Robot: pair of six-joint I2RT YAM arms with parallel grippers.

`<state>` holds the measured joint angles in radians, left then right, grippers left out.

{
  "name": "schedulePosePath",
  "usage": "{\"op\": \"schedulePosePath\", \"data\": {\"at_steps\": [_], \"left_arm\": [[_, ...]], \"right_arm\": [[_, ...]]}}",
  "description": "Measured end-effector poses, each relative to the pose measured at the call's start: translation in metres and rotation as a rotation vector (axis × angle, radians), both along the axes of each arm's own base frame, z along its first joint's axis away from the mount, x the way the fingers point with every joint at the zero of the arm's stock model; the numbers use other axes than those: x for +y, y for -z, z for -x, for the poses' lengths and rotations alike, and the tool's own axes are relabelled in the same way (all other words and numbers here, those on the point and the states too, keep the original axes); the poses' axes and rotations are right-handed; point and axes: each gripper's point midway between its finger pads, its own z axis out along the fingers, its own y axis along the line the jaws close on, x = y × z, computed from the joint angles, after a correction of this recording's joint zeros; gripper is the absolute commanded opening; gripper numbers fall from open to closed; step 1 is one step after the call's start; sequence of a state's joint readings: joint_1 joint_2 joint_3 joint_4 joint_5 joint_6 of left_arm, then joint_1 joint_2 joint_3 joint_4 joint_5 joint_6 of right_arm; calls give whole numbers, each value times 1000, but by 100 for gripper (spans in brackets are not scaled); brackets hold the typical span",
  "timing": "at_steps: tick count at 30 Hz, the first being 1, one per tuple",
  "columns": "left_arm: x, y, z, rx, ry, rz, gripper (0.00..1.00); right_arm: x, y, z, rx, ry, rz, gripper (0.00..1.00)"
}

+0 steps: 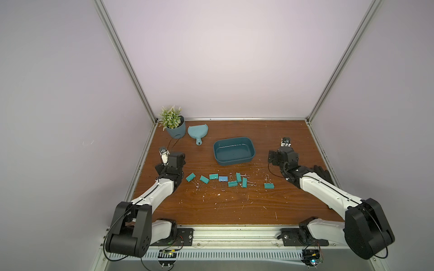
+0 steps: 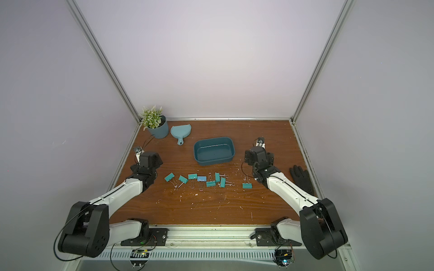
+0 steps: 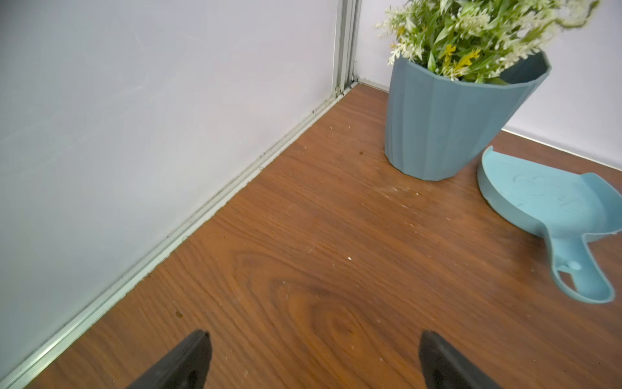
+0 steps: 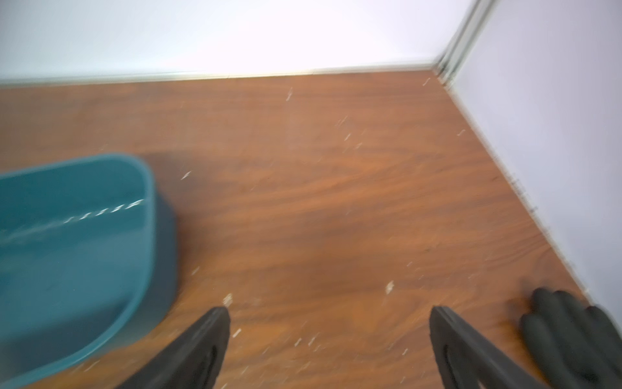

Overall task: Take out the binder clips from the storage box
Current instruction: Reset both arms

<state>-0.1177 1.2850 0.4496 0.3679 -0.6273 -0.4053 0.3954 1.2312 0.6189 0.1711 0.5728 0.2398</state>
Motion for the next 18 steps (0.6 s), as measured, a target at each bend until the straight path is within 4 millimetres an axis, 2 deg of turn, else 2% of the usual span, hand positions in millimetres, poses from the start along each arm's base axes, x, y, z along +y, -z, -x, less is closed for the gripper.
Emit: {"op": "schedulePosePath", "data": {"at_steps": [4, 7, 9, 13, 18], "left_arm": [[6, 28, -5, 21, 26, -118, 100], [2, 34, -18, 19, 62, -158, 100], [-2, 28, -26, -5, 93, -170, 100], [-13, 8, -36, -94, 169, -175, 100], [-23, 1, -27, -156, 241, -176, 100]], "right_arm": [[-45, 23, 4, -62, 114, 37, 99], [-65, 29, -6, -96, 174, 56, 99], [-67, 30, -14, -116, 172, 72, 99], [-65, 18, -27, -196, 153, 85, 99], [-63, 9, -33, -203, 117, 85, 99]]}}
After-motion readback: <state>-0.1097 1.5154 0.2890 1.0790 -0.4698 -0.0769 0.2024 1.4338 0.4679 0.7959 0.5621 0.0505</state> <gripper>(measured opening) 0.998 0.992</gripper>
